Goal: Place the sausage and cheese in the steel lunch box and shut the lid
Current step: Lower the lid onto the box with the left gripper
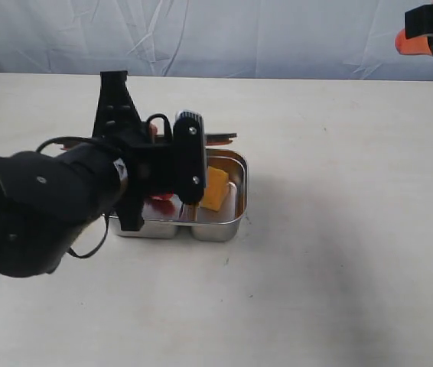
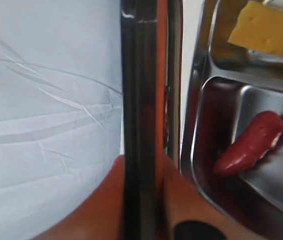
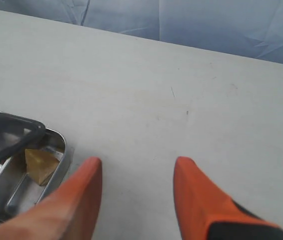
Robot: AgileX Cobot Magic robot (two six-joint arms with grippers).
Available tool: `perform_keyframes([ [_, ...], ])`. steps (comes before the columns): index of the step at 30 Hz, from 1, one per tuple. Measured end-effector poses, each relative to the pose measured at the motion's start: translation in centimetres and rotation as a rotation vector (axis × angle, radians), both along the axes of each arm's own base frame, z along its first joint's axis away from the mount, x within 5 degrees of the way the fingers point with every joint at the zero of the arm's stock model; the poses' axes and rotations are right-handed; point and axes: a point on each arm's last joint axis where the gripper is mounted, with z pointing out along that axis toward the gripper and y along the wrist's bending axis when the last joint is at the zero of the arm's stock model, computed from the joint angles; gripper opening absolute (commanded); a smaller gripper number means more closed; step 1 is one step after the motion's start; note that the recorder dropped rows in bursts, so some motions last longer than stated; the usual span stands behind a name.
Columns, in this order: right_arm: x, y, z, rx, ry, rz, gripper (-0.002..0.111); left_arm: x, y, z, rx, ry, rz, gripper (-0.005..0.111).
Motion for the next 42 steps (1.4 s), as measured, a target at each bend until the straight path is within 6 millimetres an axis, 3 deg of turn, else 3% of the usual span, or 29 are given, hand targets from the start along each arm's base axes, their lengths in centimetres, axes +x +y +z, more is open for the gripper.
perform_keyframes([
  [8,0.0,0.0,0.0,-0.001,0.003,0.001,0.045,-0.1,-1.4,-3.1,0.064,-0.022,0.051,0.000],
  [13,0.0,0.0,0.0,-0.001,0.003,0.001,0.045,-0.1,-1.6,-3.8,0.048,-0.015,0.064,0.000],
  [20,0.0,0.0,-0.1,-0.001,0.005,0.001,0.045,-1.8,-3.2,-4.3,0.042,0.002,-0.011,0.000],
  [28,0.1,0.0,-0.1,-0.002,0.007,0.001,0.045,-1.9,-3.4,-4.8,0.048,0.022,-0.019,0.000],
  [42,0.0,0.0,-0.2,-0.003,0.013,0.003,0.045,-2.1,-3.8,-7.3,0.083,0.112,-0.026,0.000],
])
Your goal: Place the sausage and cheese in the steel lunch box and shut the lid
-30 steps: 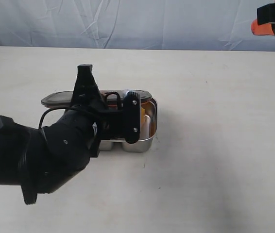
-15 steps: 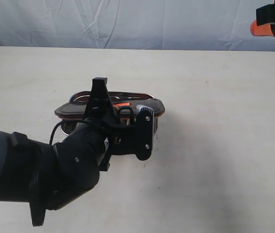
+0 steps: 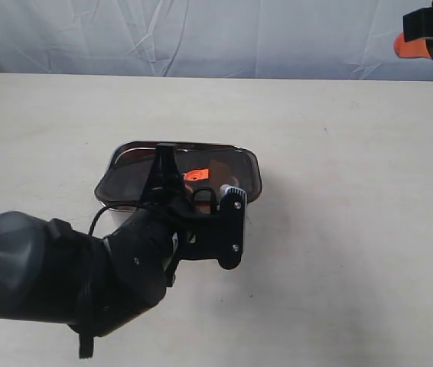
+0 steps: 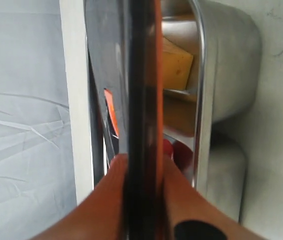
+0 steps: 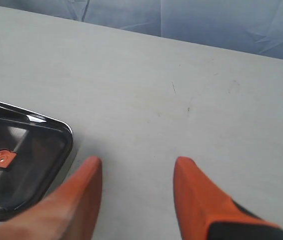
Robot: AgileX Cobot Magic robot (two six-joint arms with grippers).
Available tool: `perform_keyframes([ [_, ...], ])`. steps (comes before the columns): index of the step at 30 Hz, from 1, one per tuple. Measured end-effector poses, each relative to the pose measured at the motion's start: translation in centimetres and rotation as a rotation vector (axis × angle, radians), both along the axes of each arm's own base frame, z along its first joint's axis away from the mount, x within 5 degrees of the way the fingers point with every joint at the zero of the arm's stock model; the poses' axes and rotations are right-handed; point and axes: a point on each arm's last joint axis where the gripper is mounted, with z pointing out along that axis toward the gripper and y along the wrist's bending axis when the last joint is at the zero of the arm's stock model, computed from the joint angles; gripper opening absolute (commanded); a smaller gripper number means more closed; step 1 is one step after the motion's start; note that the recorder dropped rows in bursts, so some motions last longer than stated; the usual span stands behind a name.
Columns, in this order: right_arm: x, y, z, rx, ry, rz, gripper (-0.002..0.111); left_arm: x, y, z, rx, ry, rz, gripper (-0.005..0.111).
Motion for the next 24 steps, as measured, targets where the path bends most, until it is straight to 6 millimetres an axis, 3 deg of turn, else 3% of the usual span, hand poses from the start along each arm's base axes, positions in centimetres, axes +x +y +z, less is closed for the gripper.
perform_keyframes([
  [24,-0.19,0.09,-0.14,0.007,0.027,0.008,0.045,-0.11,-0.18,-0.27,-0.029,0.051,0.030,0.000],
])
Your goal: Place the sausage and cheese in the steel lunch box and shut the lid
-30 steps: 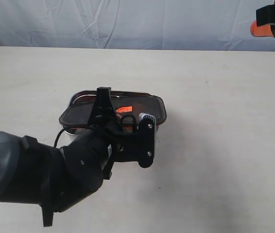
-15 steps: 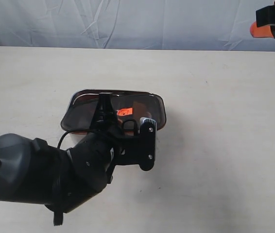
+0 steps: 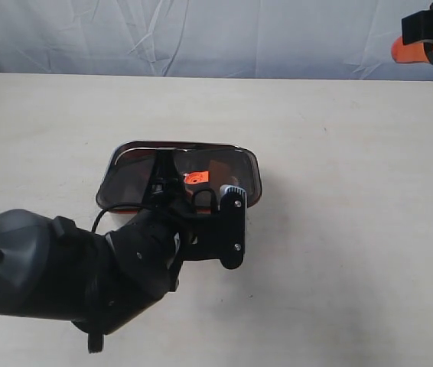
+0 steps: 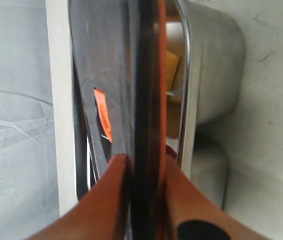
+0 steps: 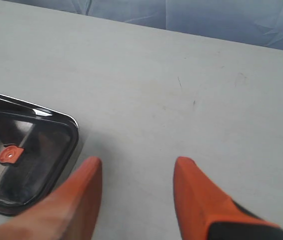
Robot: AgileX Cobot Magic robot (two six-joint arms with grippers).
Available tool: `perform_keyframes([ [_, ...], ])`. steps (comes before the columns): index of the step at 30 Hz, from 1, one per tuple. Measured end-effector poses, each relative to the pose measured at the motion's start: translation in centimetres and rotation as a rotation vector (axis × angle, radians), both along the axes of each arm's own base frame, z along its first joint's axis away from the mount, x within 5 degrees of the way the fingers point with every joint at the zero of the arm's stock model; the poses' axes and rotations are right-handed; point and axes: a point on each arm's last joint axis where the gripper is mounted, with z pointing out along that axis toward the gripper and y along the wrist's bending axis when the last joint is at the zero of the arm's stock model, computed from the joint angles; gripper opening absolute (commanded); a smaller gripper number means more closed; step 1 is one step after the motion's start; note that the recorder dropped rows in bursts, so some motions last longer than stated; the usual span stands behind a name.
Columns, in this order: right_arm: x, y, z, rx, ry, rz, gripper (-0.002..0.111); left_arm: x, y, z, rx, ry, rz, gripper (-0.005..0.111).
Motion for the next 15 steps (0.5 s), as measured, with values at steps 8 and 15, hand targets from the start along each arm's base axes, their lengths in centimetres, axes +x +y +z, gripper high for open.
perform_keyframes([
  [8,-0.02,0.01,-0.01,0.001,0.003,0.001,0.045,-0.04,0.03,-0.06,-0.003,0.009,0.006,0.000],
  [15,-0.02,0.01,-0.02,0.001,0.003,0.001,0.045,-0.10,0.06,-0.13,-0.007,0.020,0.014,0.014],
])
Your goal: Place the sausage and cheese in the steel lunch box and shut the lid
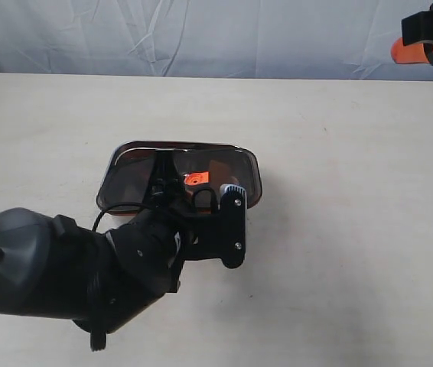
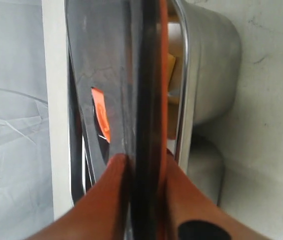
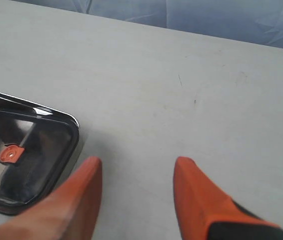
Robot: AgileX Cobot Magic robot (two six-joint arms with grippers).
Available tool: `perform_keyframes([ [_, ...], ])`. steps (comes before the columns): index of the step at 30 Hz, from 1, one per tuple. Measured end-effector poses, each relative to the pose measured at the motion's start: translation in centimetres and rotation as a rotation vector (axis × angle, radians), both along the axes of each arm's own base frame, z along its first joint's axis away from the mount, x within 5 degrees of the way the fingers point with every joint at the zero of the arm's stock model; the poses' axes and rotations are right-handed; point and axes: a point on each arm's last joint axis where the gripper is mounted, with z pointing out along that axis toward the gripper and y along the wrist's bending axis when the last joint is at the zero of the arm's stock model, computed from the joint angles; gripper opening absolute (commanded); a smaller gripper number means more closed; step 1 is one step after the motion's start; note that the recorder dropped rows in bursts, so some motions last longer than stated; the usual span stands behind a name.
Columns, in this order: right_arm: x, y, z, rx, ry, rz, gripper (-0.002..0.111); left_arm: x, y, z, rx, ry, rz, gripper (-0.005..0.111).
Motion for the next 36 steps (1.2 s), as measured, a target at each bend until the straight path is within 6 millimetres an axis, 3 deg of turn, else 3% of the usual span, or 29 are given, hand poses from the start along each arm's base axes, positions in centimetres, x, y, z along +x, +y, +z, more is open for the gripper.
perform_keyframes([
  [8,-0.04,0.02,-0.03,0.001,0.006,0.002,0.045,0.05,-0.09,0.08,-0.006,0.003,0.008,0.037],
  [36,-0.17,0.04,-0.14,-0.001,0.023,0.008,0.045,0.10,0.18,0.17,0.015,-0.005,0.027,0.041],
])
